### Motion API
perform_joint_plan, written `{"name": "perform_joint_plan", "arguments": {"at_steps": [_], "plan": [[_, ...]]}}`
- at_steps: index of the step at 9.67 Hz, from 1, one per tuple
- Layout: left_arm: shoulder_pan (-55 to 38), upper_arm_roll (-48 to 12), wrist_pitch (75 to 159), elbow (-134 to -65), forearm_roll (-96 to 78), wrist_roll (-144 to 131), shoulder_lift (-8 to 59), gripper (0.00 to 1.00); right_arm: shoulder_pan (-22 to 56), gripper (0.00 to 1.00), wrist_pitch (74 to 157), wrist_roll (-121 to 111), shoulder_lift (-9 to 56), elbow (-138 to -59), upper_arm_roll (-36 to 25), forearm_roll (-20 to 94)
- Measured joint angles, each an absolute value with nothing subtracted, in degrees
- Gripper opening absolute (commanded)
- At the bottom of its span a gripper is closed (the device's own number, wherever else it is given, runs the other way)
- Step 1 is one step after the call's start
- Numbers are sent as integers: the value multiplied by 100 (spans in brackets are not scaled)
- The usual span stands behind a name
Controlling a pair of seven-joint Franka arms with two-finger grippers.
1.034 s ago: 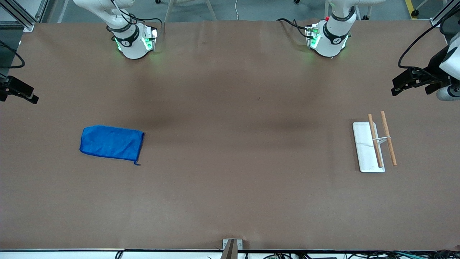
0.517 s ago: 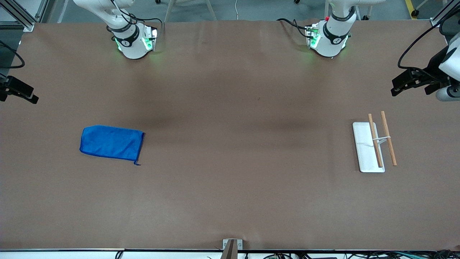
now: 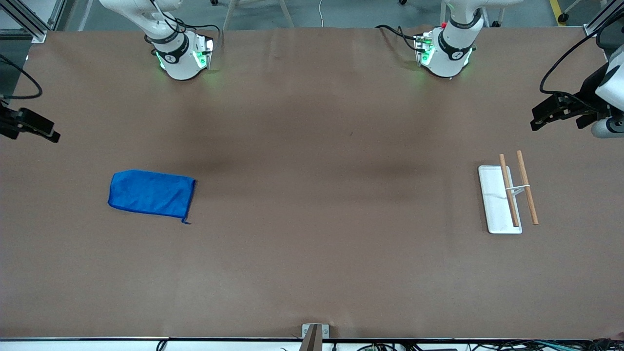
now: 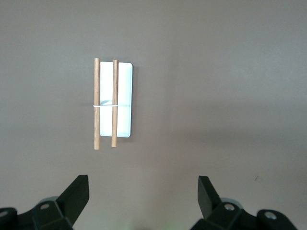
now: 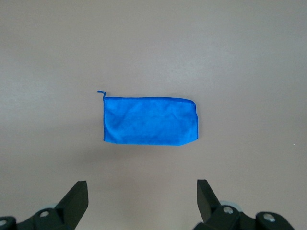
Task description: Right arm passes towel to left arm to hang
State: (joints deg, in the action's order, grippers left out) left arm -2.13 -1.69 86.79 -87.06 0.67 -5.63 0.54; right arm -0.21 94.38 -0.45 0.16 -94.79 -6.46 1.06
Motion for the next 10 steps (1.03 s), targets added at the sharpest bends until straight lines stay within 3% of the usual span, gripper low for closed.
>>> {"name": "perform_joint_plan", "arguments": {"at_steps": [5, 10], "plan": [[-213, -171, 8680, -8707, 67, -564, 110, 100, 14, 100, 11353, -46, 382, -11568, -594, 105], [-211, -171, 8699, -8699, 67, -565, 159, 100, -20, 100, 12598, -377, 1677, -11960, -613, 104]]}}
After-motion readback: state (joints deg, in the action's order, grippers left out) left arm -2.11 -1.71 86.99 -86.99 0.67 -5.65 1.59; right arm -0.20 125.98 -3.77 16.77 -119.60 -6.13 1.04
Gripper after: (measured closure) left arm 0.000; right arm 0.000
